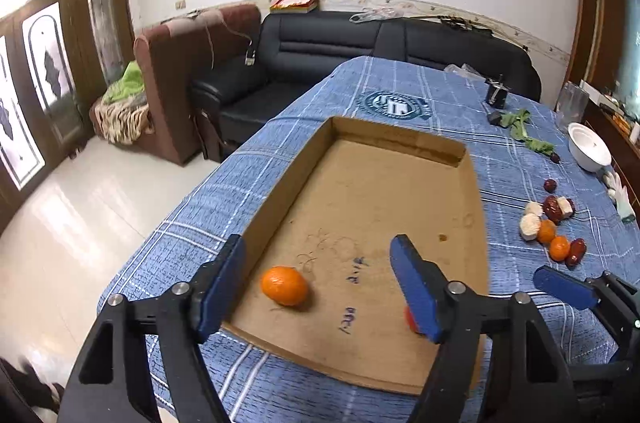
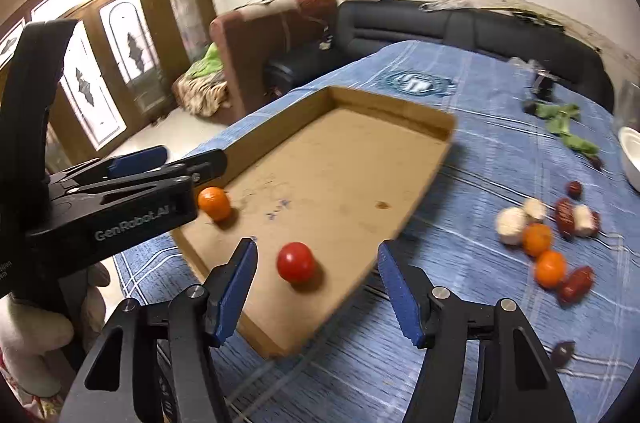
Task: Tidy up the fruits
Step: 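Withdraw both grippers from the box back toward the fruits, then grasp the round white rice cake with the left gripper while the right grasps a large red date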
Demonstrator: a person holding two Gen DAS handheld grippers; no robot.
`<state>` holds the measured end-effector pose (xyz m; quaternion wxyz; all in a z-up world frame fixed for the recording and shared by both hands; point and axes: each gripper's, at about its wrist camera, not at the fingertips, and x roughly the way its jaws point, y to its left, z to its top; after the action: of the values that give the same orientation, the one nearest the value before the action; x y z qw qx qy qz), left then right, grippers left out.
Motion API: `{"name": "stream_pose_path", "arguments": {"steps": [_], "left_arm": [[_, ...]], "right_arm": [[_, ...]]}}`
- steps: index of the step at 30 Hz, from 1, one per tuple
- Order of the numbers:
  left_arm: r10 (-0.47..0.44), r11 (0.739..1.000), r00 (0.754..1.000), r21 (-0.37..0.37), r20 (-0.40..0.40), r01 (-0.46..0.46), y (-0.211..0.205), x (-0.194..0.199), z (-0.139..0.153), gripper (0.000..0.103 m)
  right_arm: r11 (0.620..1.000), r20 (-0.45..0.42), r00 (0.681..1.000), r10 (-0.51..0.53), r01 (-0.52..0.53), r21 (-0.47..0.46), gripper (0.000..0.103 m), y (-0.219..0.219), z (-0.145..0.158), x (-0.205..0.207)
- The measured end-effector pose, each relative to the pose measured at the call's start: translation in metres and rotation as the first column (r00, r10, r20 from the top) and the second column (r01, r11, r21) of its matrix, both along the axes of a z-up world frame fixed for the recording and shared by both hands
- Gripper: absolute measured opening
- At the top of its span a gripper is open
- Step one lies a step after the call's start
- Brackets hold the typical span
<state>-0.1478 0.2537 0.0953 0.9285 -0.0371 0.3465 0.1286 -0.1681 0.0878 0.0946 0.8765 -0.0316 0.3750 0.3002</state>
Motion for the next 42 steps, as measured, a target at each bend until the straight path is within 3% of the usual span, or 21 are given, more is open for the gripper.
{"name": "stream_pose_path", "arguments": {"steps": [20,27,31,37,42], "left_arm": [[-0.143,0.987,0.99,0.074,-0.018,0.144,-0.078,0.009,0.008,0.075],[-0.199,0.98,0.98,0.022,-0.031,0.2,-0.091,0.018,0.004,0.075],[-0.265,0.964,0.963,-0.017,-0.047,0.265,-0.108,0.024,-0.004,0.075],[-0.395,0.917,0.916,-0.085,-0.071,0.389,-0.147,0.046,-0.017,0.075],[-0.445,0.895,0.891,-0.091,-0.095,0.437,-0.173,0.079,-0.033,0.075]], "right_arm": [[0.981,-0.031,0.983,-0.182,0.184,0.066,0.072,-0.095,-0.005,-0.004],[0.962,-0.046,0.964,-0.262,0.265,0.07,0.072,-0.136,-0.01,-0.001],[0.941,-0.071,0.943,-0.326,0.331,0.066,0.074,-0.168,-0.015,0.004],[0.909,-0.116,0.907,-0.404,0.412,0.058,0.074,-0.205,-0.027,0.009],[0.909,-0.154,0.902,-0.403,0.414,0.045,0.074,-0.217,-0.033,0.025]]}}
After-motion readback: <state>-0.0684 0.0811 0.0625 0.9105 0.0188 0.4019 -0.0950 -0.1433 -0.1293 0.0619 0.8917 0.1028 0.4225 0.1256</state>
